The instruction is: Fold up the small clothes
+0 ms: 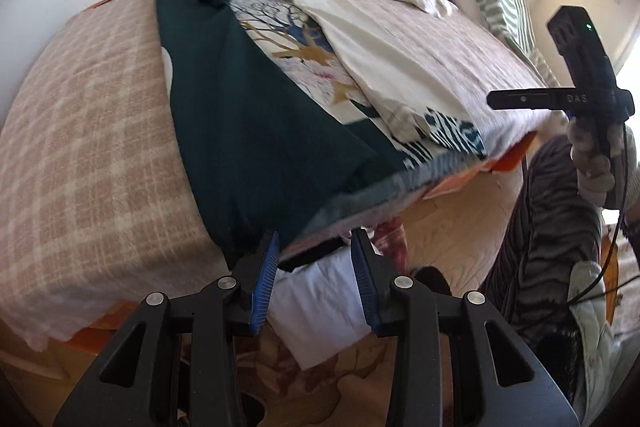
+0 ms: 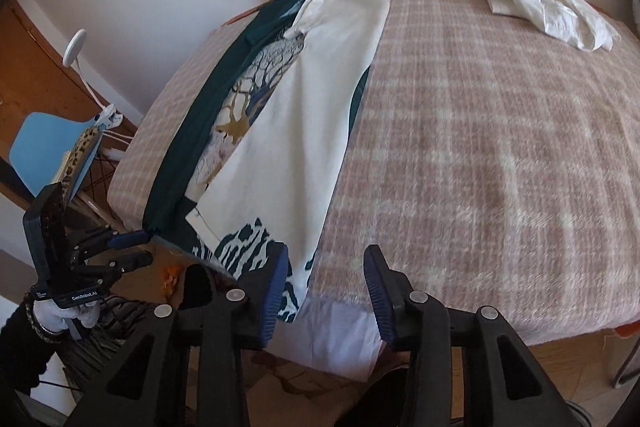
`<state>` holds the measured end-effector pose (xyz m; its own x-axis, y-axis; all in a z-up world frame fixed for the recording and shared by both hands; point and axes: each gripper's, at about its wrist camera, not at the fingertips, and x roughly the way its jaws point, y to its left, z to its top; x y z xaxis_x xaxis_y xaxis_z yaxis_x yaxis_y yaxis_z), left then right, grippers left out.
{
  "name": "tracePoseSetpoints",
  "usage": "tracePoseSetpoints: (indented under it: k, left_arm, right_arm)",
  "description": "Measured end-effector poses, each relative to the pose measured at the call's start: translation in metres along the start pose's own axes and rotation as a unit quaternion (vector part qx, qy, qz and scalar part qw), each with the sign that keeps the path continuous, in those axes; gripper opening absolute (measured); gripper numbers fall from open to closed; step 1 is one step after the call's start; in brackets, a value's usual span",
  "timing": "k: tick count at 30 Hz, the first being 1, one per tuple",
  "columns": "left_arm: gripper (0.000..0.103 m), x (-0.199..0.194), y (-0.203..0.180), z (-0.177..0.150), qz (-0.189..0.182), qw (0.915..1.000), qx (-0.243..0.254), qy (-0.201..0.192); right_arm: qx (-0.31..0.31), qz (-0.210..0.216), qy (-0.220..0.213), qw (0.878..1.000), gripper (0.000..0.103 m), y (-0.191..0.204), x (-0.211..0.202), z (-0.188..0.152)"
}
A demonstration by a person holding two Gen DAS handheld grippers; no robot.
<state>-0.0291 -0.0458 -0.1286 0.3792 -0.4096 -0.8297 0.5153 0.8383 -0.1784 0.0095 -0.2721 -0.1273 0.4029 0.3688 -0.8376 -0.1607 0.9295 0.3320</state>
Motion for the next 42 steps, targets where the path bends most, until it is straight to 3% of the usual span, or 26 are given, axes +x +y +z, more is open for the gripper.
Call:
tracePoseSetpoints:
  k: [3,6,11,15,21,23,25,27,30,35,42]
  left_arm:
    - [0.036,-0.020,0.009,-0.006,-0.007,0.9993,-0.026,-0.025]
    - [0.036,-0.034,0.035,-0.006,-0.013,0.9956,-0.083,-0.042]
    - [0.036,-0.021,0.076,-0.010,-0.053,0.9791,-0.196,-0.012]
    - [0.036,-0.009,0.083,-0.012,-0.085,0.9689,-0.232,0.008]
    - [0.033,0.004,0.079,-0.003,-0.114,0.9649,-0.236,0.024]
    - [0.033,0.007,0.077,-0.002,-0.119,0.9649,-0.232,0.030]
    - [0.024,0.009,0.077,-0.002,-0.124,0.9641,-0.233,0.032]
    - [0.005,0.009,0.076,-0.002,-0.128,0.9638,-0.231,0.034]
    - [0.004,0.002,0.073,-0.001,-0.131,0.9658,-0.223,0.022]
    - [0.002,-0.015,0.064,0.007,-0.134,0.9704,-0.201,-0.006]
    - [0.002,-0.019,0.069,0.029,-0.148,0.9678,-0.202,-0.028]
  right_arm:
    - [-0.003,0.018,0.020,1.000,0.040,0.005,0.007,-0.012]
    - [0.001,0.032,0.030,0.999,0.040,0.007,0.008,-0.019]
    - [0.020,0.052,0.062,0.996,0.041,0.002,0.016,-0.028]
    - [0.054,0.076,0.071,0.993,0.044,-0.010,0.027,-0.025]
    - [0.070,0.118,0.094,0.986,0.043,-0.014,0.045,-0.021]
    - [0.069,0.129,0.098,0.984,0.038,-0.013,0.049,-0.019]
    - [0.077,0.139,0.102,0.982,0.025,-0.014,0.053,-0.018]
    - [0.081,0.151,0.106,0.979,0.014,-0.016,0.055,-0.019]
    - [0.080,0.168,0.100,0.977,0.002,-0.012,0.054,-0.017]
    - [0.075,0.185,0.060,0.978,0.000,-0.009,0.029,-0.009]
    - [0.086,0.197,0.028,0.976,0.000,-0.013,0.018,0.006]
